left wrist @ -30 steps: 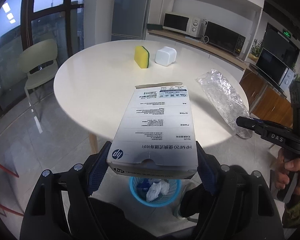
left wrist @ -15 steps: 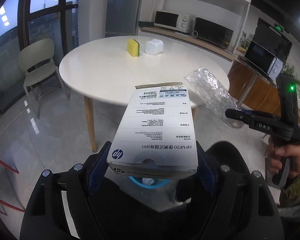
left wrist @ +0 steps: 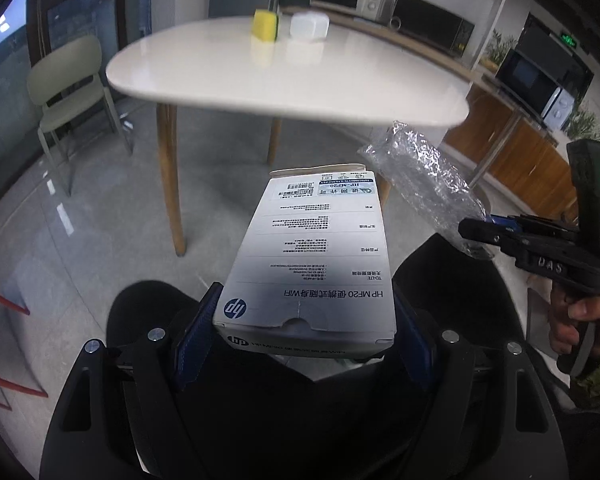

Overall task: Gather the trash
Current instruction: 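Carry the HP box and plastic sleeve down over the wastebasket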

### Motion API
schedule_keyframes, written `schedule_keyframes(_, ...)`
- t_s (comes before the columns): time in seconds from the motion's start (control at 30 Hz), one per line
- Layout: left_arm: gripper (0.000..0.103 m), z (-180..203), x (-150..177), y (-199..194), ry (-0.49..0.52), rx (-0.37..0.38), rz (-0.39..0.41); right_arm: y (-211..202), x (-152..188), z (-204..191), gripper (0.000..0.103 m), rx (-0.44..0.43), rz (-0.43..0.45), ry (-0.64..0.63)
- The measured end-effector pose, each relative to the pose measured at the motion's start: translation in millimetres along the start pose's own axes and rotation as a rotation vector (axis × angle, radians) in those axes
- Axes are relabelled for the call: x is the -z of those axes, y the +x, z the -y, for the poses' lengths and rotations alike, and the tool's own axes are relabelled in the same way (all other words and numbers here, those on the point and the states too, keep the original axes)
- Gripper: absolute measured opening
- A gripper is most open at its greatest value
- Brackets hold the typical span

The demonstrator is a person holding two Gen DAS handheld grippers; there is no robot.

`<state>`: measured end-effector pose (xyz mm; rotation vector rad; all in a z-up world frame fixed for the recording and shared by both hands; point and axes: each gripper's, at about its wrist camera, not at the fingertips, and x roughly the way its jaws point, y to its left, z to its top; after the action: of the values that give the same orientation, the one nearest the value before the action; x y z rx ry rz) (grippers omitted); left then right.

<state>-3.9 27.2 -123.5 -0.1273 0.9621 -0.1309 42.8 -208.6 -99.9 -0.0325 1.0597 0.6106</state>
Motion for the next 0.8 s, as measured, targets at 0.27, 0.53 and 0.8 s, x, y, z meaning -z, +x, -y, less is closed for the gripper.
schedule_keyframes(0.27,0.078,-10.3,8.7,49.4,-0.039,-0.009,-0.090,52.3,-2.0,13.7,0.026,0.012,-0.098,0.033)
schedule_keyframes(0.53,0.078,-17.7,11.9,75.7,-0.075,-0.011,-0.130,105.2,0.0,32.3,0.026,0.024,-0.184,0.103)
schedule_keyframes(0.8,0.078,-16.5,6.1,127.9,-0.075,-0.031,-0.183,160.0,-0.8,46.5,0.026,0.083,-0.266,0.164)
